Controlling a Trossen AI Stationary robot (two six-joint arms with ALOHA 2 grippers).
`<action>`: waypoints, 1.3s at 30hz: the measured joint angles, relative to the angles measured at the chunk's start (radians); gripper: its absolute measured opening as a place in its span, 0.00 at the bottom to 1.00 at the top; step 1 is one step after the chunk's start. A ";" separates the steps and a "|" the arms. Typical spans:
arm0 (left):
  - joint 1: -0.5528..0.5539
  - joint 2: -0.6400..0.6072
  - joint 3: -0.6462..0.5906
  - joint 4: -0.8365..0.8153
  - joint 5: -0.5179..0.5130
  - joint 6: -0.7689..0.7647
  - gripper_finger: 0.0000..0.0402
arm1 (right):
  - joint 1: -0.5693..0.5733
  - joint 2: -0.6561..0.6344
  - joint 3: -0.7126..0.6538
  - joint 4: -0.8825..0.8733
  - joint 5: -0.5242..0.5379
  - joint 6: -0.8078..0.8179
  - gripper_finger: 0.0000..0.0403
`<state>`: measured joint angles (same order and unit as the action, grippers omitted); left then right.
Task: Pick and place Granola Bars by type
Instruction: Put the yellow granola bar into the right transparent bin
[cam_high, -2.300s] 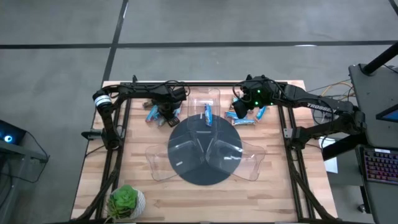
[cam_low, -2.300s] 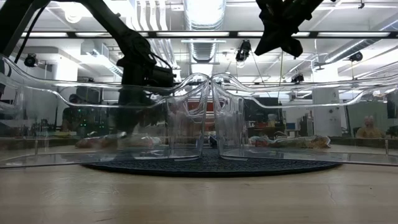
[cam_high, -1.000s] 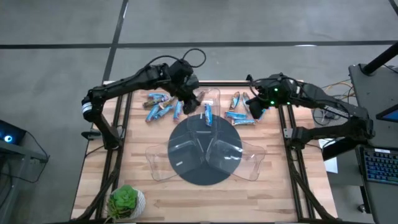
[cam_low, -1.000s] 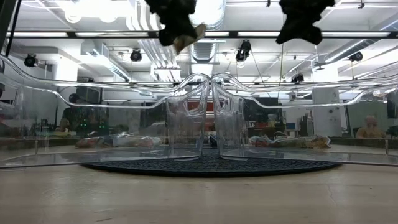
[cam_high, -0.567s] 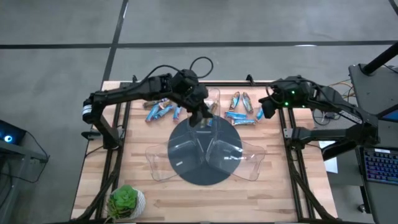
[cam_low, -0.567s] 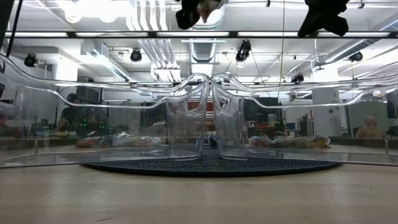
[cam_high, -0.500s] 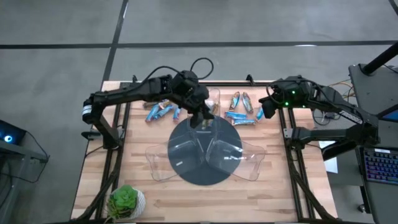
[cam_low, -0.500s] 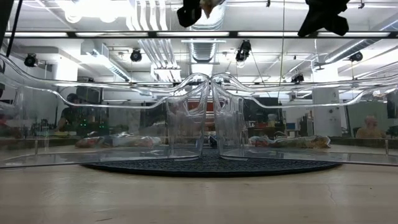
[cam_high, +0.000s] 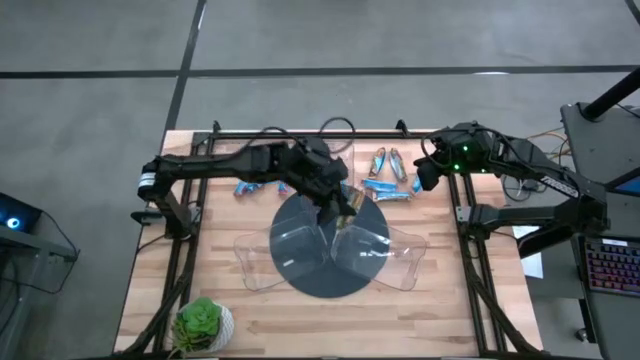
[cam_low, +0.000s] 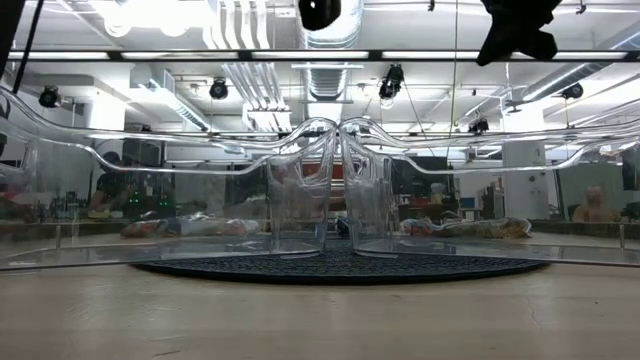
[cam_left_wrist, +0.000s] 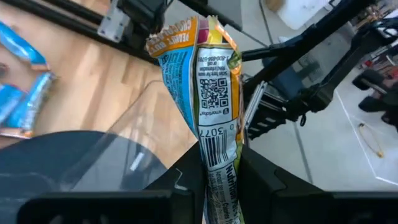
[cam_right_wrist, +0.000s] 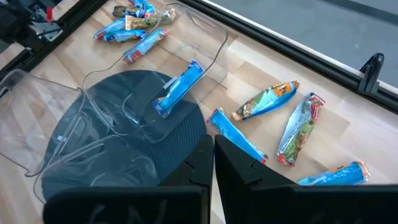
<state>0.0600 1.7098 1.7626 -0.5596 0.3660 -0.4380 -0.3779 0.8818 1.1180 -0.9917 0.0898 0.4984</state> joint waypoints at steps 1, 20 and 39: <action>-0.005 0.012 -0.002 -0.008 0.000 -0.024 0.14 | 0.000 0.002 0.000 0.000 0.000 0.002 0.02; -0.009 0.261 -0.002 0.048 0.018 -0.343 0.14 | 0.000 0.010 -0.010 0.001 0.020 0.022 0.02; -0.024 0.339 -0.002 0.026 0.071 -0.398 0.14 | 0.000 0.010 -0.013 0.001 0.019 0.022 0.02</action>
<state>0.0360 2.0483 1.7611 -0.5338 0.4368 -0.8358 -0.3779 0.8921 1.1046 -0.9909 0.1088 0.5204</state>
